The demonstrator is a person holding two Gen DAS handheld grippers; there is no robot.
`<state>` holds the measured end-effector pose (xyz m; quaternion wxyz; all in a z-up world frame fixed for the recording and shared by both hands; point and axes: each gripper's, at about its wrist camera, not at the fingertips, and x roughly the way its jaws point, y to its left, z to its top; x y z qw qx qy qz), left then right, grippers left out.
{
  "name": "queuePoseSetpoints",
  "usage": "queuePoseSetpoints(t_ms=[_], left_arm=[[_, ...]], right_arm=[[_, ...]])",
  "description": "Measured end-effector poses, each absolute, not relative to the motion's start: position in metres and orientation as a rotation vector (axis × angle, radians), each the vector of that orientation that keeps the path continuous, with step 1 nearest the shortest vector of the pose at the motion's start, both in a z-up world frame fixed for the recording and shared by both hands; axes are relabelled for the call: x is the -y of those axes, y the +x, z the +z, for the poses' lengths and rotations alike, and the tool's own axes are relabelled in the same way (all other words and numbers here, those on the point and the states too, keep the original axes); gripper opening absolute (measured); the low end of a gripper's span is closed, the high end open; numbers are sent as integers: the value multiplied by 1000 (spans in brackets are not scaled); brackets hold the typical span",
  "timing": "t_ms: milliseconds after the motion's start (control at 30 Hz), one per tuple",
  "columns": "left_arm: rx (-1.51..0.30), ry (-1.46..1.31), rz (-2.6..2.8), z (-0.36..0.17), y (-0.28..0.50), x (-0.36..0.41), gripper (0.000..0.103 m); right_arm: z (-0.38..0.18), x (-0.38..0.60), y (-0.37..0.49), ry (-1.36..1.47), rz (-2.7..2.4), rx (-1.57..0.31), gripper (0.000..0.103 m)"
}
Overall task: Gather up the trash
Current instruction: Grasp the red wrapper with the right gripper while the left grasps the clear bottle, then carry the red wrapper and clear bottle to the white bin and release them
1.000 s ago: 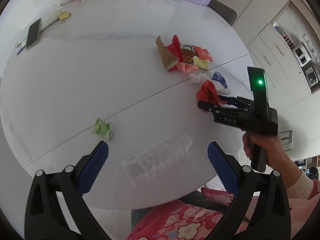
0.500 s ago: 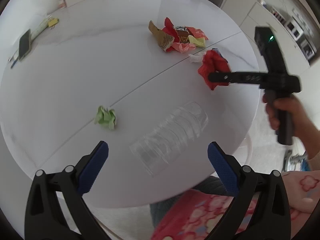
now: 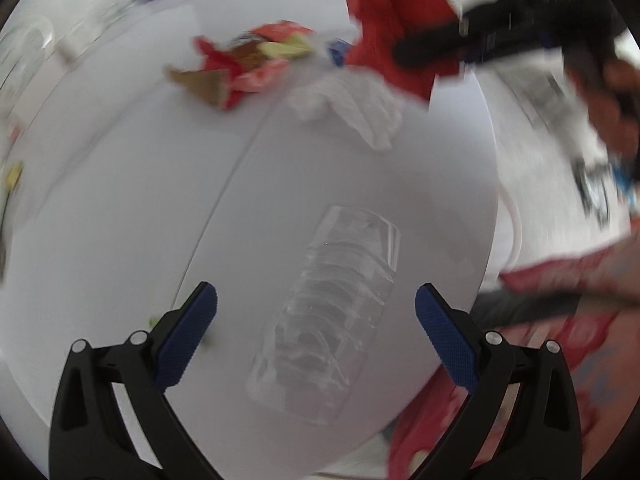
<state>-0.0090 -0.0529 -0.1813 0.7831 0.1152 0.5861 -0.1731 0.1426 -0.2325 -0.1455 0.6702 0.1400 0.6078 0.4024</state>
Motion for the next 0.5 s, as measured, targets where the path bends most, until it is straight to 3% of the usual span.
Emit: queuePoseSetpoints(t_ms=[100,167,233,267,500], left_arm=[[-1286,338,-461,-194,-3,63,95],[-1321,358,-501,-204,1,69,87],[-1362,389,-533,-216,3,74,66],[-1371,408,-536,-221,4,76,62],[-1376,261,-503,-217,23,74,58]], right_arm=[[-136,260,142,328,836,-1345,31],[-136,276,141,344,790,-1333,31],[-135,299,140,376,734,-1323,31],[-135,310,139,389,705,-1319,31],[-132,377,129,448,572,-1279,31]])
